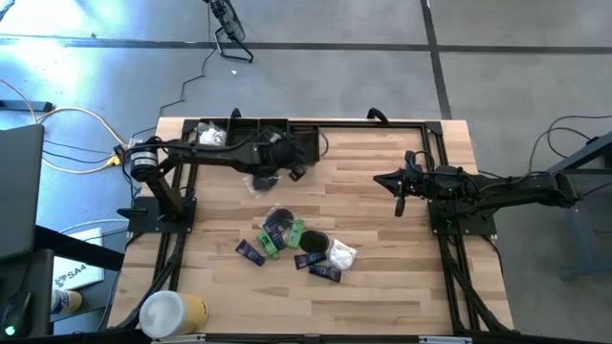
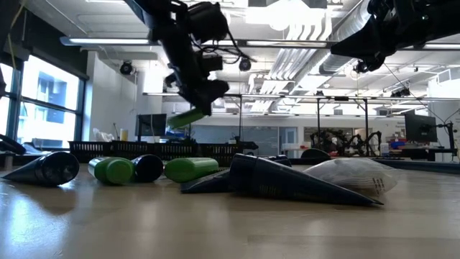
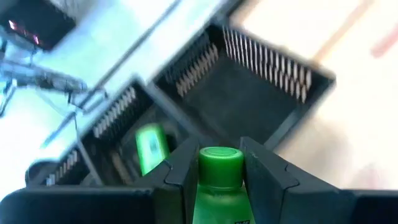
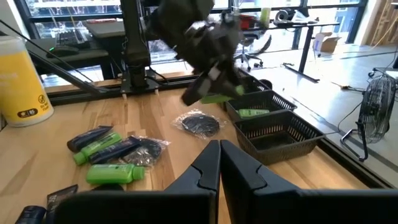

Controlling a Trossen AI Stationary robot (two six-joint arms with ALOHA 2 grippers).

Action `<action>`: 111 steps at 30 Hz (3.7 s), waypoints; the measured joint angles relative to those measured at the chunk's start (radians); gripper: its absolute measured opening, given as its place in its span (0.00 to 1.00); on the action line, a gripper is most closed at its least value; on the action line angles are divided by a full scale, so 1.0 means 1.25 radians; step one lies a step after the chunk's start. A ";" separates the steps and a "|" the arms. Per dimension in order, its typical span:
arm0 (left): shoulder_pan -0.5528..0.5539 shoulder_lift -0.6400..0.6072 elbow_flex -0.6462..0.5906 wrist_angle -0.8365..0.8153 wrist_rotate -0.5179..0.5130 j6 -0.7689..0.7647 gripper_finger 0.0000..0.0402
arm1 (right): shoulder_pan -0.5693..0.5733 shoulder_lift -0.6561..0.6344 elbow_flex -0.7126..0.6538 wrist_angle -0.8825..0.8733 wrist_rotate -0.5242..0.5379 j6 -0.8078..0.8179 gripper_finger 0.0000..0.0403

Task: Pick & Place Travel size toiletries
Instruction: Put the shampoo into the middle right black bin, then put the hair brush into the middle left black bin

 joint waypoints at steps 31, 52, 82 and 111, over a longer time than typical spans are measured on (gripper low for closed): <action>0.272 0.097 0.000 0.182 0.168 -0.002 0.25 | 0.000 0.000 0.000 -0.006 -0.007 -0.006 0.01; 0.272 0.116 0.001 0.157 0.134 -0.005 0.31 | 0.000 0.000 0.000 -0.007 -0.007 -0.006 0.01; 0.213 0.071 0.002 0.160 0.220 0.083 0.00 | 0.000 0.000 0.000 -0.007 -0.007 0.000 0.01; 0.028 -0.219 -0.275 0.325 0.463 0.202 0.00 | 0.000 0.000 0.000 0.002 0.037 0.018 0.01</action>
